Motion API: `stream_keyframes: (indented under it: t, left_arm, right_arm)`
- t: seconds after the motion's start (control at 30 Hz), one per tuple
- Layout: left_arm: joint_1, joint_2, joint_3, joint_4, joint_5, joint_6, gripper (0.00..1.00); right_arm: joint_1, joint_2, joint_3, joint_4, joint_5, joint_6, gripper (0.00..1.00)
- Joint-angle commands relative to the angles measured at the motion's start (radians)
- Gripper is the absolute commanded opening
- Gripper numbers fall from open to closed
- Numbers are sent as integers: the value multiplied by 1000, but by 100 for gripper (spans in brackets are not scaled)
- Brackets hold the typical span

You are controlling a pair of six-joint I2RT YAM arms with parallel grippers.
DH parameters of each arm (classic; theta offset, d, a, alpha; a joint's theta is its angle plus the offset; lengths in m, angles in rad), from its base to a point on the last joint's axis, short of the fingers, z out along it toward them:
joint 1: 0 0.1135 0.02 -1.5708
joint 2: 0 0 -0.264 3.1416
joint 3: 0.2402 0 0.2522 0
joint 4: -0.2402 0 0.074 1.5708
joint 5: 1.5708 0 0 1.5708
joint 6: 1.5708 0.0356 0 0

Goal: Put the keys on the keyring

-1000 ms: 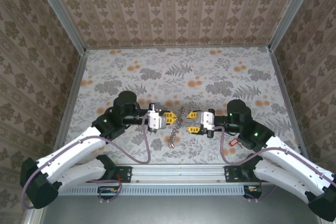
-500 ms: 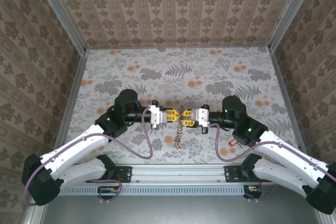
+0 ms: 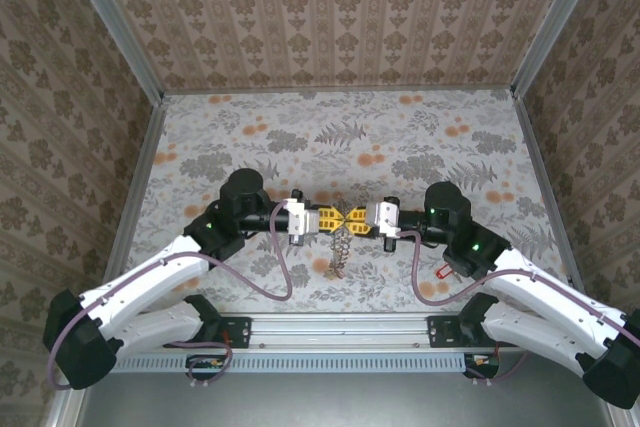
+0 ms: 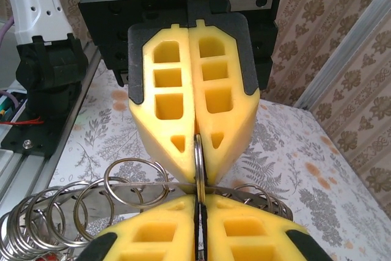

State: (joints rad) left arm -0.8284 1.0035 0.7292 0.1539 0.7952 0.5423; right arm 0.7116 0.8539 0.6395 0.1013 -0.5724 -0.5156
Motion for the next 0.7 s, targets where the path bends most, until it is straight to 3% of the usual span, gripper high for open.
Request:
stream_keyframes:
  t: [0.0,0.17,0.37,0.5,0.57,0.67]
  left_arm:
    - [0,17,42,-4,35,5,0]
    - [1,28,45,-2,36,3,0]
    - [1,37,49,-18,26,5,0]
    - [0,45,57,-45,26,11,0]
    - [3,45,56,-43,25,9,0]
    - [0,47,56,-43,27,8,0]
  right_arm:
    - [7,-18,5,40,-23,14,15]
    - [7,-30,-4,48,-11,16,18]
    - [8,-23,-2,38,-35,29,14]
    - [7,-28,-13,64,-24,38,21]
    - [6,-31,-17,69,-19,40,19]
    - [6,-32,-17,68,-23,42,8]
